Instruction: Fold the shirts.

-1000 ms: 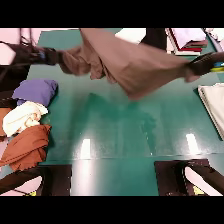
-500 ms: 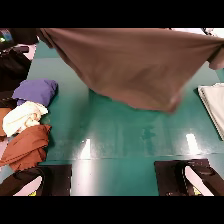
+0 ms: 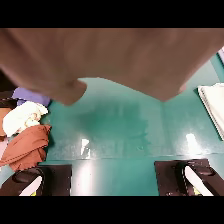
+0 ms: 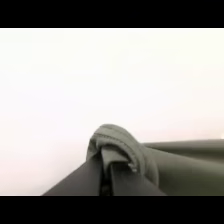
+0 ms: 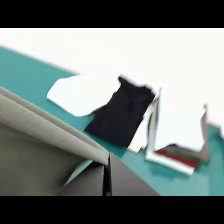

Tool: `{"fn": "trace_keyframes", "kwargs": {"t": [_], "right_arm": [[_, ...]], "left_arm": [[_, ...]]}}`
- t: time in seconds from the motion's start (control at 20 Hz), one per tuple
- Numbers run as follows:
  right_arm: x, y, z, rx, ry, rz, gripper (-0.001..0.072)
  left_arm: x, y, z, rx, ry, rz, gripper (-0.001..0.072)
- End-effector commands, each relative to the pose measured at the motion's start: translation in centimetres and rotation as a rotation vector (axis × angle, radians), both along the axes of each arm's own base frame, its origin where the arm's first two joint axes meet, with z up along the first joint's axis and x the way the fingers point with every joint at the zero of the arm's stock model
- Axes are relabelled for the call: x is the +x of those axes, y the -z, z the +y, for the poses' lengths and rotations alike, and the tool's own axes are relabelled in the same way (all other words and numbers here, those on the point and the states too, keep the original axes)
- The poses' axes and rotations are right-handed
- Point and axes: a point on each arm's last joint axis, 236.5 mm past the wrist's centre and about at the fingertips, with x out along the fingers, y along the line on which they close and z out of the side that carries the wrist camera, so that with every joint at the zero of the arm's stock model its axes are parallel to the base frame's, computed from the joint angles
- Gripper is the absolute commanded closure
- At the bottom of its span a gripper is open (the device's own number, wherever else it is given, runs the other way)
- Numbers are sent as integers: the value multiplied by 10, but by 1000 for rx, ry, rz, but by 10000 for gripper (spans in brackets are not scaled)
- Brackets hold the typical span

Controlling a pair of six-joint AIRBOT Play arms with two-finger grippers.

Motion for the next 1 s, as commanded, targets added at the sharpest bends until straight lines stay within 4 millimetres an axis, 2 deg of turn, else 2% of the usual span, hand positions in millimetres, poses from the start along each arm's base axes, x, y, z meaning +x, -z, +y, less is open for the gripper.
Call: {"fn": "trace_keyframes", "kwargs": {"t": [0.0, 0.1, 0.15, 0.25, 0.3, 0.35, 0.45, 0.55, 0.65, 0.75, 0.8, 0.85, 0.9, 0.95], "right_arm": [[-18, -19, -10, -10, 53, -10, 699], [-14, -12, -13, -5, 64, 57, 700], [-6, -6, -14, 18, 69, 91, 700], [25, 19, -17, 49, 66, 177, 700], [44, 42, -20, 64, 70, 248, 700], [65, 75, -24, 81, 73, 343, 700], [104, 153, -27, 104, 70, 550, 700], [136, 236, -25, 122, 61, 739, 699], [165, 301, -22, 136, 54, 849, 699], [187, 339, -21, 144, 53, 898, 697], [196, 348, -18, 156, 46, 910, 697], [204, 350, -16, 178, 35, 910, 697], [211, 348, -15, 195, 24, 901, 695], [217, 340, -12, 215, -1, 883, 671]], "left_arm": [[-46, -23, 9, 3, -4, -71, 678], [-18, 6, 1, 38, 2, 45, 678], [4, 26, -4, 59, 6, 122, 678], [59, 86, -17, 109, 18, 327, 677], [85, 120, -23, 134, 23, 432, 677], [111, 158, -28, 158, 28, 542, 677], [162, 248, -40, 197, 43, 765, 677], [201, 341, -49, 233, 55, 958, 677], [233, 421, -55, 271, 63, 1076, 677], [256, 470, -54, 273, 47, 1143, 676], [262, 482, -51, 268, 40, 1155, 675], [269, 485, -46, 247, 23, 1153, 580], [273, 483, -38, 215, 2, 1147, 290], [275, 477, -28, 180, -22, 1153, 153]]}}
